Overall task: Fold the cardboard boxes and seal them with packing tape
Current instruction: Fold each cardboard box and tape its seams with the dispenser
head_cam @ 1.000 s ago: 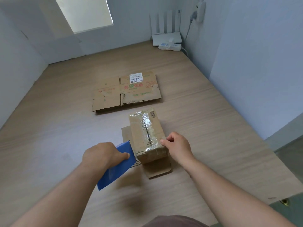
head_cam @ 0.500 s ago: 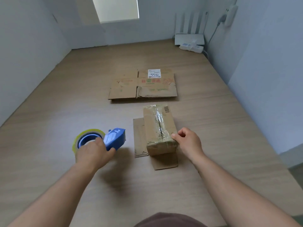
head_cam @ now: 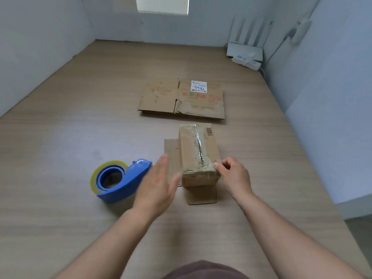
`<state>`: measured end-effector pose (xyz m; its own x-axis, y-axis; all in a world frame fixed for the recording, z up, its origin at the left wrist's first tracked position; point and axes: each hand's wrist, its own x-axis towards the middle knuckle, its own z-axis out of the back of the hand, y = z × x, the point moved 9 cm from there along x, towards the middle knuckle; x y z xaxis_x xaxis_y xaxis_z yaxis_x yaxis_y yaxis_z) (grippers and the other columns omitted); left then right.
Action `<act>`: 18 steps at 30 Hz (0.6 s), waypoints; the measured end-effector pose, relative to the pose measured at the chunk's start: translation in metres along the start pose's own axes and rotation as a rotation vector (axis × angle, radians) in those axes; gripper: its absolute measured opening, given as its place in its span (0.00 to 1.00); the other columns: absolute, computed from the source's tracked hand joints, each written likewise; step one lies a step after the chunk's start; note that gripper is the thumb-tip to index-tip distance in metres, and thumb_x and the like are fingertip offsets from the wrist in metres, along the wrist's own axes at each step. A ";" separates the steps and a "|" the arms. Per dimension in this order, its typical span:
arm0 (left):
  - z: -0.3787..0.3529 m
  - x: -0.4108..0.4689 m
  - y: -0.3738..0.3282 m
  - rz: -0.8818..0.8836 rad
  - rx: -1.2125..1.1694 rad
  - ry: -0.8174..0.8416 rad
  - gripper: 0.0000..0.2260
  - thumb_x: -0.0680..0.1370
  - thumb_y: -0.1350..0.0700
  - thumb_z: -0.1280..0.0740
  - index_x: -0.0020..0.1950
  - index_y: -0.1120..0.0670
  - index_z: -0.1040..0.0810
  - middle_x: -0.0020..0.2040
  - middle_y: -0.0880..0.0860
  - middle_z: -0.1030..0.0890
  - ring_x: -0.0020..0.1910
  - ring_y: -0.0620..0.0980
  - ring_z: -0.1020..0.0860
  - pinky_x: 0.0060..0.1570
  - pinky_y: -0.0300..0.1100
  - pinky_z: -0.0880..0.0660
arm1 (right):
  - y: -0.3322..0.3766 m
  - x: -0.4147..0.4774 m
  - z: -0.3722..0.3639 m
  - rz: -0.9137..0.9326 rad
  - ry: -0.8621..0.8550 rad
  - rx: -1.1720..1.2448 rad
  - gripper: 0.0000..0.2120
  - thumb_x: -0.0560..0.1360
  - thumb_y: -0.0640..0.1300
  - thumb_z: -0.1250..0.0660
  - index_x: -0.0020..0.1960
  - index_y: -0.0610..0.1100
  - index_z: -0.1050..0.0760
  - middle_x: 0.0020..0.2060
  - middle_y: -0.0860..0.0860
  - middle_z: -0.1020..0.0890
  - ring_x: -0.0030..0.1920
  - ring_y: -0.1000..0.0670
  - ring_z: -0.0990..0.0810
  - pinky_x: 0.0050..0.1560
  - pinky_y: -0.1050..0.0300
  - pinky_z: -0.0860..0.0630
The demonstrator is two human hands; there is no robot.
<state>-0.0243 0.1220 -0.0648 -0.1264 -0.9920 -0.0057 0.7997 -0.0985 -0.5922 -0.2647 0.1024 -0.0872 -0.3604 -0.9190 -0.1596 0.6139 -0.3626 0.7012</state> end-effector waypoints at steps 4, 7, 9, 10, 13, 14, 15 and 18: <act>-0.060 0.003 -0.024 0.173 -0.431 0.263 0.30 0.82 0.45 0.46 0.79 0.53 0.54 0.78 0.49 0.43 0.76 0.46 0.42 0.73 0.38 0.47 | -0.002 0.003 0.000 -0.010 0.017 0.015 0.12 0.75 0.53 0.33 0.40 0.44 0.26 0.35 0.52 0.21 0.40 0.48 0.24 0.38 0.55 0.32; -0.069 0.013 -0.016 0.217 -0.464 0.347 0.28 0.83 0.45 0.45 0.79 0.53 0.50 0.76 0.46 0.40 0.76 0.48 0.41 0.69 0.36 0.45 | -0.002 0.007 0.001 -0.008 0.046 -0.007 0.13 0.75 0.53 0.33 0.38 0.46 0.28 0.34 0.53 0.23 0.40 0.48 0.25 0.38 0.55 0.32; -0.067 0.018 -0.011 0.185 -0.402 0.413 0.26 0.82 0.45 0.45 0.78 0.51 0.46 0.75 0.47 0.35 0.73 0.49 0.36 0.68 0.37 0.40 | 0.000 0.009 0.000 0.023 0.102 -0.036 0.12 0.75 0.54 0.34 0.39 0.47 0.27 0.35 0.52 0.22 0.41 0.48 0.25 0.41 0.54 0.30; -0.064 0.021 -0.010 0.159 -0.361 0.418 0.27 0.82 0.45 0.44 0.78 0.50 0.47 0.74 0.47 0.34 0.72 0.49 0.34 0.68 0.40 0.37 | 0.002 0.010 -0.001 0.044 0.142 -0.058 0.12 0.75 0.56 0.35 0.43 0.48 0.26 0.38 0.52 0.21 0.44 0.47 0.24 0.44 0.54 0.28; -0.042 0.030 -0.017 0.007 -0.097 0.281 0.35 0.78 0.39 0.40 0.78 0.44 0.57 0.75 0.43 0.37 0.70 0.47 0.31 0.64 0.45 0.31 | 0.016 0.008 0.001 0.177 0.196 -0.309 0.29 0.72 0.67 0.38 0.67 0.53 0.32 0.55 0.52 0.20 0.56 0.47 0.23 0.52 0.52 0.27; -0.036 0.033 -0.021 -0.048 0.036 0.235 0.37 0.77 0.36 0.40 0.78 0.43 0.57 0.75 0.44 0.36 0.69 0.47 0.31 0.63 0.46 0.29 | 0.025 0.007 0.002 0.272 0.171 -0.476 0.35 0.69 0.71 0.40 0.70 0.55 0.36 0.59 0.52 0.21 0.59 0.46 0.24 0.53 0.52 0.28; -0.033 0.038 -0.024 -0.086 0.151 0.197 0.36 0.76 0.34 0.41 0.78 0.43 0.53 0.74 0.45 0.34 0.68 0.48 0.30 0.60 0.46 0.27 | 0.035 0.006 0.000 0.378 0.136 -0.630 0.37 0.68 0.74 0.42 0.70 0.54 0.37 0.60 0.52 0.22 0.59 0.46 0.24 0.53 0.51 0.28; -0.031 0.050 -0.028 -0.151 0.361 0.145 0.28 0.76 0.34 0.41 0.71 0.44 0.39 0.64 0.49 0.24 0.58 0.50 0.24 0.48 0.43 0.26 | 0.057 0.003 -0.015 0.593 0.106 -0.854 0.33 0.70 0.73 0.44 0.62 0.49 0.32 0.52 0.48 0.18 0.53 0.44 0.21 0.46 0.53 0.29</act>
<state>-0.0714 0.0780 -0.0730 -0.3185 -0.9454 -0.0688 0.9171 -0.2889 -0.2745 -0.2195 0.0767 -0.0580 0.1990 -0.9792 -0.0395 0.9793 0.2002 -0.0303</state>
